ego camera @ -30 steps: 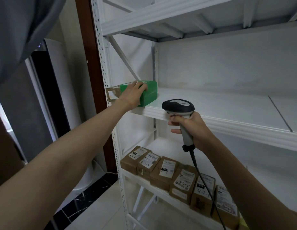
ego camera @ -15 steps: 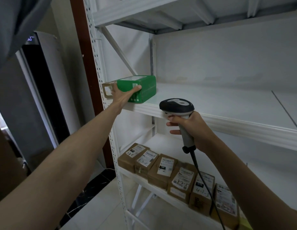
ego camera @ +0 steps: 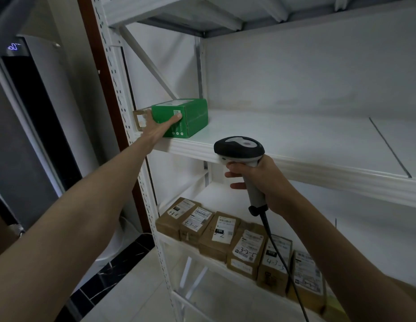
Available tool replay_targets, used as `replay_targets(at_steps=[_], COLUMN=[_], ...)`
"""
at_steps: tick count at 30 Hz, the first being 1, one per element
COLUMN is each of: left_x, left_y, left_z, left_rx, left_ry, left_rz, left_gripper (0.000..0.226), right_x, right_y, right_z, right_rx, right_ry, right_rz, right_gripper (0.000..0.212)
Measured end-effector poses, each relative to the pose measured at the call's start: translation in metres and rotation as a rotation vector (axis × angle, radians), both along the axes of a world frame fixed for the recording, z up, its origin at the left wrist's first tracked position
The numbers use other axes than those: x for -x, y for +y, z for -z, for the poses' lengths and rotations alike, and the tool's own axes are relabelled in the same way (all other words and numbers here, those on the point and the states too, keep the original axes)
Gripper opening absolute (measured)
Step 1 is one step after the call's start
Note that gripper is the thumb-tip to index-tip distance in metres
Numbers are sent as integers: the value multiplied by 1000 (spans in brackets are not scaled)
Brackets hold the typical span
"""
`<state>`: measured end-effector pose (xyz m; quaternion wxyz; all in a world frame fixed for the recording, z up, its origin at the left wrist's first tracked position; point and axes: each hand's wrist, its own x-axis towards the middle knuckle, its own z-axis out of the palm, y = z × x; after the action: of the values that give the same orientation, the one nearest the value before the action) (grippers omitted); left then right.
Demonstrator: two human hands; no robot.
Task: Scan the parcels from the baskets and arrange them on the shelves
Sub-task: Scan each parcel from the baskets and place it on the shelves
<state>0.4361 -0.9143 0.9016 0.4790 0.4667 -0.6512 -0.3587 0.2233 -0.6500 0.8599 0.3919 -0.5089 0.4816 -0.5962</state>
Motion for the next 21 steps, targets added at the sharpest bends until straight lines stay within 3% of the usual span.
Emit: replay_targets(at_steps=[5, 12, 17, 21], left_x=[0, -1, 1, 7], left_y=[0, 26, 58, 92], left_z=[4, 17, 26, 30], left_rx=[-34, -4, 173, 362], left_ry=[-1, 65, 17, -110], left_rz=[-6, -67, -228, -152], left_gripper=[112, 118, 93, 76], right_x=[0, -5, -18, -28], right_y=[4, 14, 31, 52], right_z=[0, 4, 10, 13], right_rx=[7, -4, -15, -25], right_ry=[0, 10, 0, 16], right_rz=[5, 68, 122, 186], right_gripper=[28, 35, 35, 35])
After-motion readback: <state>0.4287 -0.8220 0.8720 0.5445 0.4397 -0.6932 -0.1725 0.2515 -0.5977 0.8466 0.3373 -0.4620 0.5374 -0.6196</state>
